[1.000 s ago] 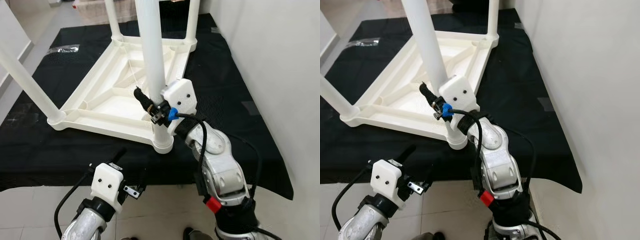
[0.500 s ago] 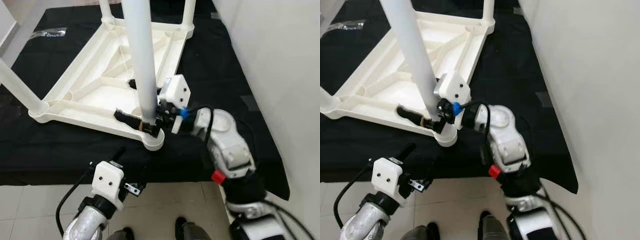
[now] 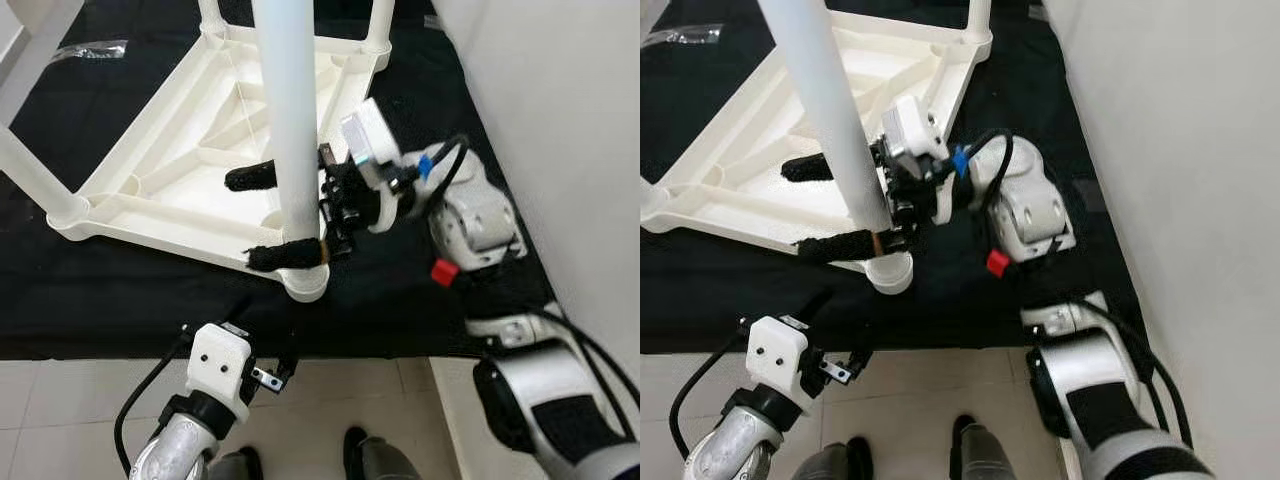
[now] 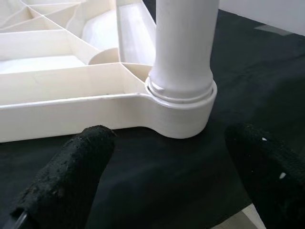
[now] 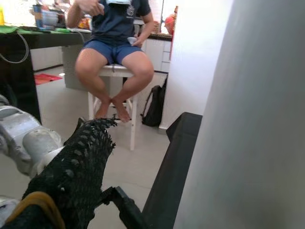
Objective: Building children table
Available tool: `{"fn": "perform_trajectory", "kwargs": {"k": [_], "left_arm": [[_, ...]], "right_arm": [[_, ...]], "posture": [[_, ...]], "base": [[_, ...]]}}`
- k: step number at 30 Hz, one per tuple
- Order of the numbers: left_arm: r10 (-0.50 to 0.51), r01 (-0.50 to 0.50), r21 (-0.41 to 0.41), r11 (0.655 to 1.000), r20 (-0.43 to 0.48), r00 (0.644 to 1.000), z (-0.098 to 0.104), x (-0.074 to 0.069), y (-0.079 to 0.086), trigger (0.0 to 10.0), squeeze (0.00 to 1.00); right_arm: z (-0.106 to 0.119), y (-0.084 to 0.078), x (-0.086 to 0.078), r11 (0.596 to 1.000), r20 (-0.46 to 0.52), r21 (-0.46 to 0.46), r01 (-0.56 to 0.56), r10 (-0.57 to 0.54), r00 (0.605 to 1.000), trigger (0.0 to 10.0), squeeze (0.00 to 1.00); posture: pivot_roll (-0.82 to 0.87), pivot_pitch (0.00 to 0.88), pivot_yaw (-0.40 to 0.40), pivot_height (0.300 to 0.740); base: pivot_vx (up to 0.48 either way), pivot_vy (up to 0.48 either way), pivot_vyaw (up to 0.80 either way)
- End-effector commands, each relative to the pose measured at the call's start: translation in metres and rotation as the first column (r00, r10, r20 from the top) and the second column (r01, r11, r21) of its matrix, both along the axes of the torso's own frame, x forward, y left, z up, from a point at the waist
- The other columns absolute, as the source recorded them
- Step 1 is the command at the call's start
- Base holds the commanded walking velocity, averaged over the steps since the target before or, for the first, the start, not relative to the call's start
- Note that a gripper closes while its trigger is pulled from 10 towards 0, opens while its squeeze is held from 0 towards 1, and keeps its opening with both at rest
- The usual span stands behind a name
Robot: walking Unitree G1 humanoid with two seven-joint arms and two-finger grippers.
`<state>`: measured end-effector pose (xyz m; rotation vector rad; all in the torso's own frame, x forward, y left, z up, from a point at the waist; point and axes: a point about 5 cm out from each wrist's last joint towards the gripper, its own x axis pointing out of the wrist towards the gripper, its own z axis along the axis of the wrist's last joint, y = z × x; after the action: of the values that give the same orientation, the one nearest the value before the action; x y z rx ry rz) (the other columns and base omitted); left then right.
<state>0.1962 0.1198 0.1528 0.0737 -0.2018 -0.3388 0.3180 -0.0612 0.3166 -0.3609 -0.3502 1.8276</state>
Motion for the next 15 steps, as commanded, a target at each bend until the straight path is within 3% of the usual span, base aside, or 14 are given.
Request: {"fn": "perform_trajectory", "kwargs": {"k": [1, 4, 5, 6, 7, 15], "left_arm": [[0.004, -0.004, 0.008, 1.0, -0.023, 1.0, -0.003, -0.004, 0.0, 10.0, 0.0], [0.004, -0.003, 0.009, 1.0, -0.023, 1.0, -0.003, -0.005, 0.0, 10.0, 0.0], [0.003, -0.003, 0.01, 1.0, -0.024, 1.0, -0.003, -0.005, 0.0, 10.0, 0.0], [0.002, -0.002, 0.01, 1.0, -0.025, 1.0, -0.004, -0.006, 0.0, 10.0, 0.0], [0.001, -0.001, 0.011, 1.0, -0.026, 1.0, -0.004, -0.006, 0.0, 10.0, 0.0], [-0.001, 0.001, 0.011, 1.0, -0.03, 1.0, -0.005, -0.007, -0.001, 10.0, 0.0]], "right_arm": [[0.001, 0.001, 0.0, 0.998, 0.013, -0.012, -0.068, 0.068, 0.998, 10.0, 0.0], [0.0, 0.001, 0.002, 0.996, 0.006, -0.035, -0.081, 0.082, 0.997, 10.0, 0.0], [-0.002, 0.002, 0.003, 0.996, -0.009, -0.043, -0.083, 0.082, 0.997, 4.2, 0.0], [-0.003, 0.002, 0.004, 0.995, -0.02, -0.047, -0.085, 0.084, 0.996, 4.2, 0.0], [-0.005, 0.001, 0.004, 0.995, -0.033, -0.055, -0.085, 0.083, 0.996, 0.0, 0.0], [-0.014, -0.005, 0.007, 0.996, -0.059, -0.063, -0.067, 0.063, 0.996, 0.0, 0.0]], "posture": [[0.15, 0.307, -0.033, 0.74], [0.16, 0.306, -0.029, 0.74], [0.15, 0.307, -0.026, 0.74], [0.15, 0.306, -0.026, 0.74], [0.15, 0.302, -0.026, 0.74], [0.14, 0.295, -0.027, 0.74]], "base": [[0.0, 0.0, 0.0], [0.0, 0.0, 0.0], [0.0, 0.0, 0.0], [0.0, 0.0, 0.0], [0.0, 0.0, 0.0], [0.0, 0.0, 0.0]]}}
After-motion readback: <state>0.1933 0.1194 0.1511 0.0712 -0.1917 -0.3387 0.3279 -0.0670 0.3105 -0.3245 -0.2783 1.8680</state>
